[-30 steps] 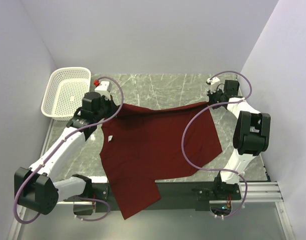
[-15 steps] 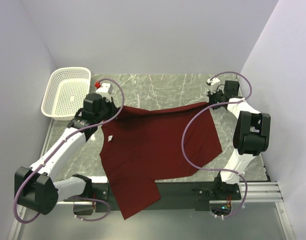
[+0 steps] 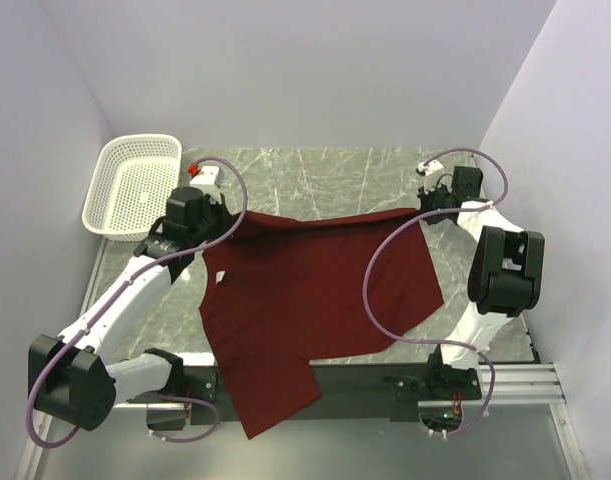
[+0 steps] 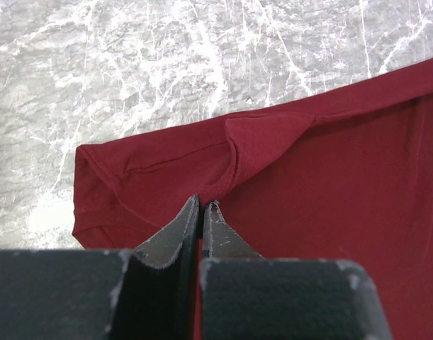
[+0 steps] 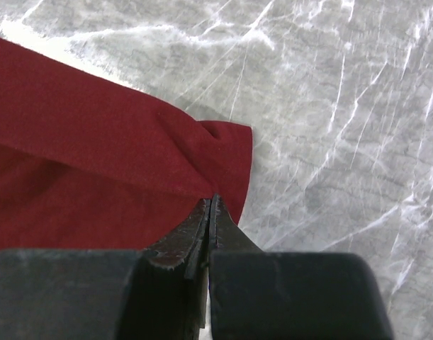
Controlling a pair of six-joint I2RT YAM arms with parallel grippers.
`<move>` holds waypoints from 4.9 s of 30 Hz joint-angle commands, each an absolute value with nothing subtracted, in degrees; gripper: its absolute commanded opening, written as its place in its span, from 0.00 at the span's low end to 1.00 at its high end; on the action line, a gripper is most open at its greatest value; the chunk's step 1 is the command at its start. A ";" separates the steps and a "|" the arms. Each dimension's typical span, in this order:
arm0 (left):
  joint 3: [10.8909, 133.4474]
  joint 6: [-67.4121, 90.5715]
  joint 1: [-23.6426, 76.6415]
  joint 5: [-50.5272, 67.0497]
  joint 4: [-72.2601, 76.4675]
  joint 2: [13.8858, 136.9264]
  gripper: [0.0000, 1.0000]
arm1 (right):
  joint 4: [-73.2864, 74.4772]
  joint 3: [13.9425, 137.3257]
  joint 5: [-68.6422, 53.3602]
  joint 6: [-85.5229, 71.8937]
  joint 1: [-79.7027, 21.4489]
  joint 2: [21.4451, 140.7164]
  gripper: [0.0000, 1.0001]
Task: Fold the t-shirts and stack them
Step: Fold the tshirt
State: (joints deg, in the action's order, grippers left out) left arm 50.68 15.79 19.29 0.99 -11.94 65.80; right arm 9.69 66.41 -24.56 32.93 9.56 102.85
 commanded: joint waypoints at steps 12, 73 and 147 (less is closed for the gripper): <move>50.63 15.38 19.51 0.00 -12.48 63.19 0.00 | 7.65 63.37 -26.98 34.19 11.51 96.77 0.00; 46.05 13.45 19.51 6.50 -17.75 60.91 0.01 | 15.73 56.69 -37.88 36.74 17.31 87.80 0.73; 72.78 19.42 23.64 9.58 -17.93 109.25 0.40 | 35.95 52.82 -55.55 36.65 13.62 77.17 0.73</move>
State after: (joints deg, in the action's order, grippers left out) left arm 71.35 20.53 23.05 10.85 -17.45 109.62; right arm 35.38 52.47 -53.65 35.68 12.95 76.34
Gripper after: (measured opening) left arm 0.411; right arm 0.728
